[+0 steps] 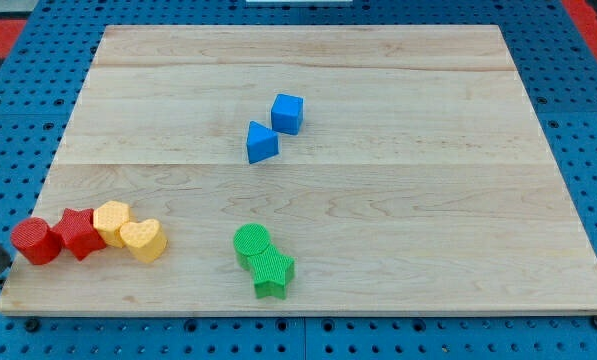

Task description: Separate the yellow blocks from the red blocks

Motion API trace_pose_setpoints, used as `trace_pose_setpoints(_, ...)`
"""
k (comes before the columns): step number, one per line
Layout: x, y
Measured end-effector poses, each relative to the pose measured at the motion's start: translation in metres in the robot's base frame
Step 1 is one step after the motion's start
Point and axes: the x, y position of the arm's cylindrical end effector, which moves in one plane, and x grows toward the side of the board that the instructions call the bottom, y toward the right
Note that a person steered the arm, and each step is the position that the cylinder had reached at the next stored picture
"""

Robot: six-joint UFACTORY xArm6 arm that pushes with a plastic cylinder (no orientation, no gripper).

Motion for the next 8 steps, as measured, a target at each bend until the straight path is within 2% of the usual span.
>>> trace_pose_setpoints(1, 0.026, 0.065)
trace_pose_setpoints(3, 0.011, 0.161)
trace_pose_setpoints(4, 0.0, 0.176)
trace_pose_setpoints(8, -0.043, 0.11)
